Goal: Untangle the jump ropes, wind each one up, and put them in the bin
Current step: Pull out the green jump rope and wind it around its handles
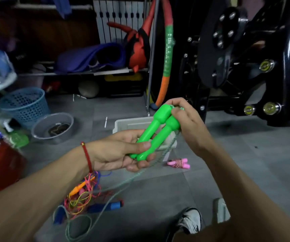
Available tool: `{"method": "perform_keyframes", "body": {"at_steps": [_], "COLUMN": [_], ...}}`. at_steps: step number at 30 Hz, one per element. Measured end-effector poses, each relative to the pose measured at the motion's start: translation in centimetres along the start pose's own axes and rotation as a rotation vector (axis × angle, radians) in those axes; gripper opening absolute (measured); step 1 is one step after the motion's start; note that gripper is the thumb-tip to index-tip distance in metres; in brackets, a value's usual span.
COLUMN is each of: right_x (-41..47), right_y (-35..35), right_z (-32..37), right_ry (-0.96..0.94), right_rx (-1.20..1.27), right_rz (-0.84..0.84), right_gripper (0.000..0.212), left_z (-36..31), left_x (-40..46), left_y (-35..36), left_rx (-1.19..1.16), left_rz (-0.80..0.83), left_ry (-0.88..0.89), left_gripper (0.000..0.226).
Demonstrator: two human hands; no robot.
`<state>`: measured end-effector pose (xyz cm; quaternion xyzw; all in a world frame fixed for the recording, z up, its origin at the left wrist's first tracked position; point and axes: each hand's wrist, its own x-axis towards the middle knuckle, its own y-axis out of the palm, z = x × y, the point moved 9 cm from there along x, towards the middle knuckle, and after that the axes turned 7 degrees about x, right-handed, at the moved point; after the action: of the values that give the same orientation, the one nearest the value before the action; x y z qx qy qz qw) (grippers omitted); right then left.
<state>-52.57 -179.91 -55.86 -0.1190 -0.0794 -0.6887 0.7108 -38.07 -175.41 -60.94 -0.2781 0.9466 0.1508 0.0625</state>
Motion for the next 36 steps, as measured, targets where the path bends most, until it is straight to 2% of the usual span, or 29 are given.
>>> {"method": "perform_keyframes", "body": {"at_steps": [3,6,8,11,15,17,19,22,25,30,34,36], "right_x": [1.5,2.5,2.5,1.7,-0.2,-0.5,-0.4,0.0,1.0,2.4,3.6,3.9], "right_y": [-0.8,0.0,1.0,2.8,6.6,7.1,6.7,6.3,6.8,8.4,8.7,8.6], "right_z": [1.4,1.8,1.3,0.2,-1.6,-3.1,-4.7,-6.1,-7.1,-8.5,-8.8,-9.4], "right_ry": [-0.068,-0.079,-0.060,-0.041,0.071,0.106,0.136,0.156,0.177,0.220,0.109,0.106], "right_rx": [-0.170,-0.214,-0.187,-0.102,0.040,0.119,0.133,0.102,0.067,0.016,-0.125,-0.152], "right_rz": [-0.071,-0.076,-0.058,0.036,0.236,0.173,0.071,0.035,0.107,0.224,0.196,0.179], "right_gripper": [0.017,0.025,0.027,0.019,0.029,0.021,0.012,0.012,0.011,0.009,0.012,0.019], "left_z": [-1.1,-1.0,-0.4,0.7,2.7,3.5,3.7,4.0,5.3,7.7,8.9,9.6], "left_x": [-0.3,-0.8,-1.3,-2.5,-4.3,-4.6,-4.5,-4.4,-4.5,-5.2,-4.3,-3.8], "left_y": [-1.1,-1.4,-1.8,-3.0,-3.8,-4.4,-5.7,-7.4,-8.1,-8.7,-9.1,-9.3], "left_rx": [-0.003,0.001,0.026,0.040,0.115,0.204,0.307,0.352,0.250,0.023,0.018,-0.040], "left_rz": [-0.045,-0.046,-0.078,-0.142,-0.122,-0.155,-0.287,-0.445,-0.486,-0.417,-0.366,-0.348], "left_ry": [0.013,0.013,0.011,0.008,-0.057,-0.073,-0.055,0.011,0.018,-0.031,-0.095,-0.123], "left_gripper": [0.026,0.033,0.028,0.027,0.024,0.017,0.010,0.017,0.027,0.032,0.027,0.036]}}
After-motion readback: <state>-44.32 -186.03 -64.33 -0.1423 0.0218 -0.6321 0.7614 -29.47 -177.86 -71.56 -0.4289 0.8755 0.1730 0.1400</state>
